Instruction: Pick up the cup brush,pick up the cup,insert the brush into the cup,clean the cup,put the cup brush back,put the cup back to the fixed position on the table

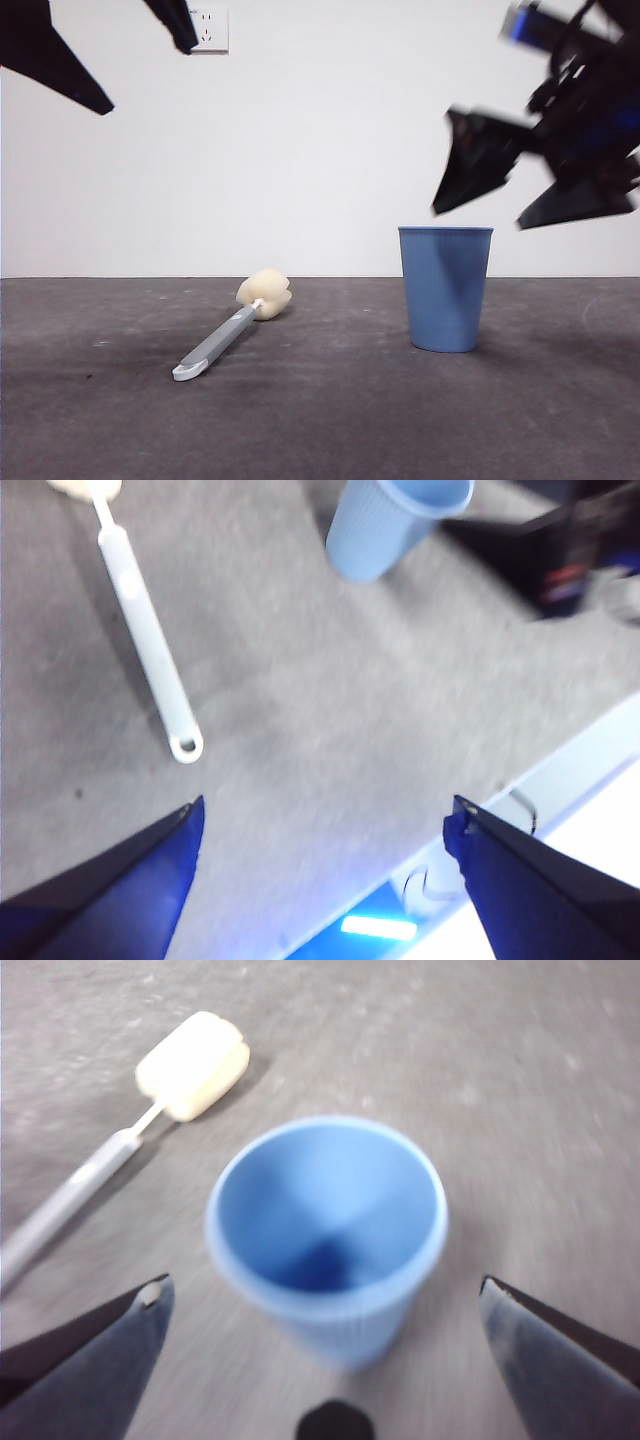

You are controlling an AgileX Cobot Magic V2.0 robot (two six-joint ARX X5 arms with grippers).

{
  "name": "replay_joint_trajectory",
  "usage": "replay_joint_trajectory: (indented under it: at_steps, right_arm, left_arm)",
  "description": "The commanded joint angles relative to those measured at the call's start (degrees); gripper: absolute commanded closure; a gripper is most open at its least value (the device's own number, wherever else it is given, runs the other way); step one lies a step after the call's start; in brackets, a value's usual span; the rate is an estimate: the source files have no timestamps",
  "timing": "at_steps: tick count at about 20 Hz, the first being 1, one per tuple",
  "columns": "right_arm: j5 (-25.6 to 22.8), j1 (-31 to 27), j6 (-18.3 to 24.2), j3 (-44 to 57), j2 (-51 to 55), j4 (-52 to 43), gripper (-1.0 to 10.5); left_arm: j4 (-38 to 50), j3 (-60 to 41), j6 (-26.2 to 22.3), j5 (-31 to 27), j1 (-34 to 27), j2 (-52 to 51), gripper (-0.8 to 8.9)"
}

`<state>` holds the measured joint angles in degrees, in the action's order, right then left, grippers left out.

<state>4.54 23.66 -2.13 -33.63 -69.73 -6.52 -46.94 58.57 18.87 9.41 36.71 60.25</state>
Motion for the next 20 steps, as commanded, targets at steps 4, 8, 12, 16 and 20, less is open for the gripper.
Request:
replay_joint_trajectory:
  at_steps: [4, 8, 12, 16, 20]
  right_arm:
    - [9.44, 2.25, -9.20, -3.93, 18.86, 28.44, 4.5]
    - [10.60, 7.08, -11.45, -10.60, 25.16, 45.38, 6.3]
    - [10.56, 11.32, -11.26, -13.46, 26.91, 54.69, 9.6]
    - [10.38, 12.20, -11.54, -13.46, 26.95, 57.86, 9.5]
    - [10.08, 12.09, -11.89, -13.46, 26.95, 58.03, 9.5]
  left_arm:
    - [-5.97, -0.46, -7.58, -0.07, 0.11, -0.02, 4.09]
    - [-8.07, -0.46, -9.68, 0.26, 0.13, -0.02, 4.91]
    - [-8.90, -0.46, -10.12, 0.44, 0.13, -0.02, 8.21]
    - [-8.61, -0.46, -10.12, 1.42, 0.11, -0.02, 8.17]
    - [-8.39, -0.46, -10.10, 1.27, 0.07, -0.02, 8.17]
